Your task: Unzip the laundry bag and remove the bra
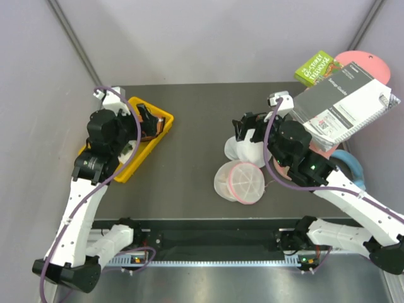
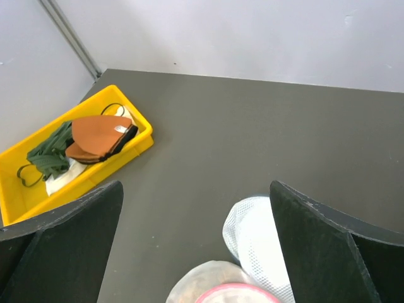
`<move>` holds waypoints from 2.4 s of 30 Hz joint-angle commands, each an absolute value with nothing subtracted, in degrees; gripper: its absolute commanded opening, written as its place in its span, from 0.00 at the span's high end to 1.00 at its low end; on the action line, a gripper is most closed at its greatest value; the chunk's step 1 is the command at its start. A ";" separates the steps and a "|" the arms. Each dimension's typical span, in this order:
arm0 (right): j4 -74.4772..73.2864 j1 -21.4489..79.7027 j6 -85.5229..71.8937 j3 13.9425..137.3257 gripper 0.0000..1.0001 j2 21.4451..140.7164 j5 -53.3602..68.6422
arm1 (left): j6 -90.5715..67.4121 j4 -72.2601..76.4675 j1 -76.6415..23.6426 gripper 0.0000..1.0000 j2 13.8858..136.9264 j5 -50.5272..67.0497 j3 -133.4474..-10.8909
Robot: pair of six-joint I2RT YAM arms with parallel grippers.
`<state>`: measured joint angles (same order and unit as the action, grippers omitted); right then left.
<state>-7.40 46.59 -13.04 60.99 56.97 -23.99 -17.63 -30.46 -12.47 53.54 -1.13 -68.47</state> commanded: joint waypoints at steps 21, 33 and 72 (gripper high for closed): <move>-10.19 46.23 -11.87 60.82 0.00 54.67 -25.05 | -23.28 -18.30 -18.70 0.01 60.46 12.13 -59.42; -10.99 46.32 -13.36 59.41 0.00 52.65 -25.75 | -39.72 4.74 -39.88 0.05 78.03 16.70 -50.10; -12.13 46.41 -11.61 58.36 0.00 54.92 -19.61 | -47.11 8.44 -32.89 1.00 80.34 27.94 -41.94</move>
<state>-12.97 46.57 -13.39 57.74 53.01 -23.51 -48.16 8.54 -38.26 85.95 24.67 -45.21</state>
